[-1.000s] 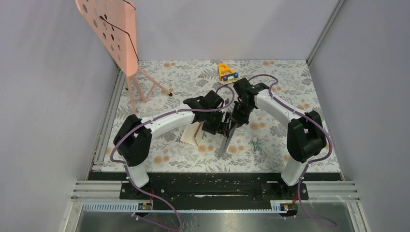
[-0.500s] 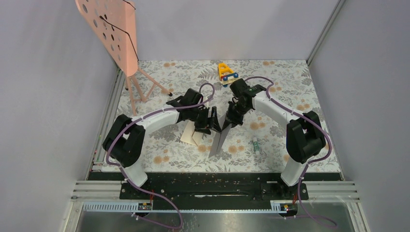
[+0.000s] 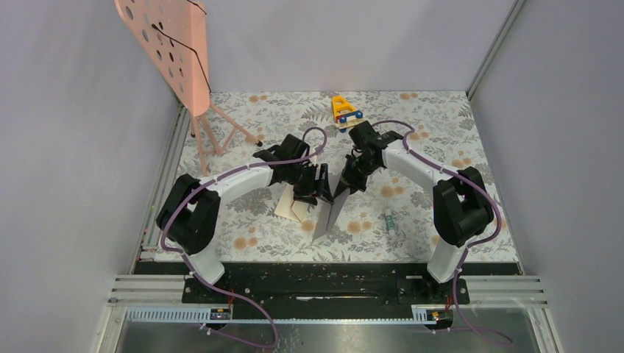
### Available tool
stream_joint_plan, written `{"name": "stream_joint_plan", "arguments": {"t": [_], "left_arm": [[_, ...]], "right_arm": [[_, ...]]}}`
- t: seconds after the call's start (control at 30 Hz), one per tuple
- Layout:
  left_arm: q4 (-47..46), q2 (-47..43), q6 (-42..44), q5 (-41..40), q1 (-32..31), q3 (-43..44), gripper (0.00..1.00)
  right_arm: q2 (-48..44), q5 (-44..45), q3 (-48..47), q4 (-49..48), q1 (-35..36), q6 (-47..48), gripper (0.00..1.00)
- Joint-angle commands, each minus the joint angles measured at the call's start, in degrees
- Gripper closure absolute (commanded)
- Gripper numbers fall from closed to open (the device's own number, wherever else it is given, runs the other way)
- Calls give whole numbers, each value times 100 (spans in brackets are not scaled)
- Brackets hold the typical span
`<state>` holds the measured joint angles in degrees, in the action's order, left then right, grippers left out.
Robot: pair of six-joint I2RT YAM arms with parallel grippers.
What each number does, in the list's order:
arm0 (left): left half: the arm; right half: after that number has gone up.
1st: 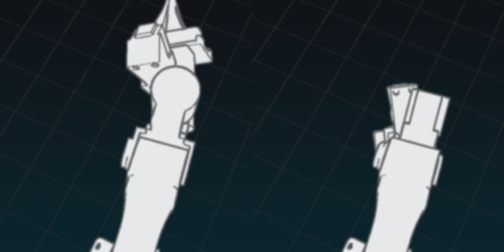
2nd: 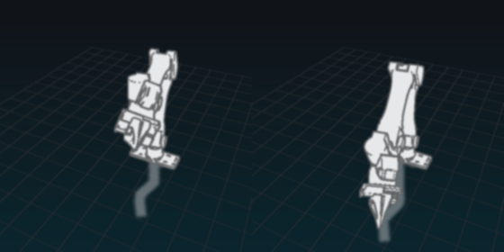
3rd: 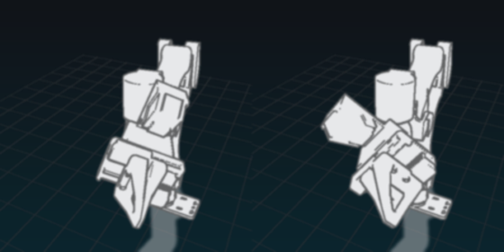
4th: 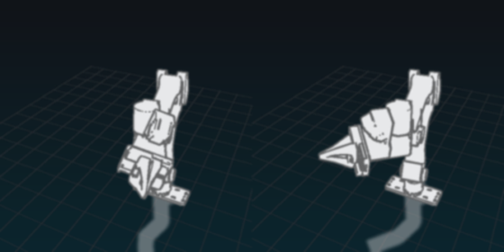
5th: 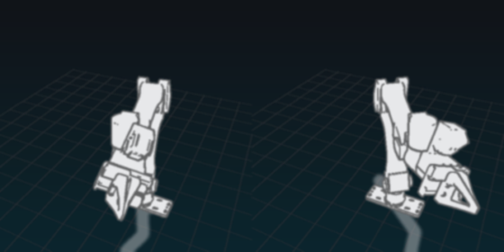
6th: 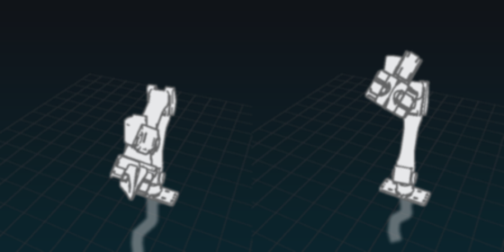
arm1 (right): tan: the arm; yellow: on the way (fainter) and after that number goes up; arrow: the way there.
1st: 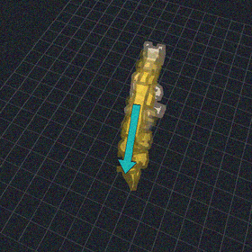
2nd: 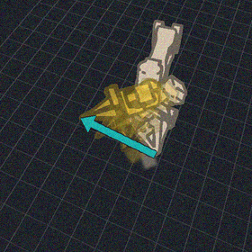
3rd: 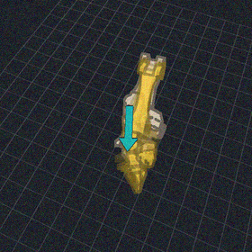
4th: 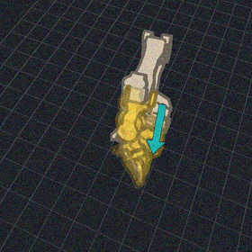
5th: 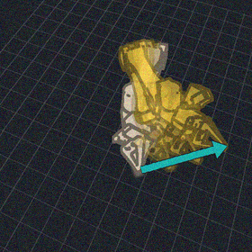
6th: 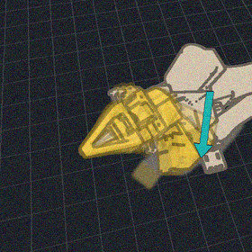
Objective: Place the letter into the envelope and seal it
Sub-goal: Adjust the envelope.
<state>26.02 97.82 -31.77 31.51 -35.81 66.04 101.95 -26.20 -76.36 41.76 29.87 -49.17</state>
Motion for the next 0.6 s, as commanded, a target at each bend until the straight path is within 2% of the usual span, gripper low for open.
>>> {"name": "stream_joint_plan", "arguments": {"t": [0.0,0.2,0.37,0.47,0.57], "left_arm": [[125,-226,182,-208,-56,169,34],[143,-559,137,-129,-64,236,33],[234,-642,86,-249,-63,385,33],[261,-581,69,-264,-58,452,33],[270,-475,70,-174,-72,480,33]], "right_arm": [[-263,455,-298,769,-38,338,100],[-385,2021,-957,2815,-409,1636,100],[425,2944,-2188,4446,-439,1888,100],[1065,3278,-3021,4955,-439,1956,100],[1508,3314,-3478,5029,-433,1845,100]]}}
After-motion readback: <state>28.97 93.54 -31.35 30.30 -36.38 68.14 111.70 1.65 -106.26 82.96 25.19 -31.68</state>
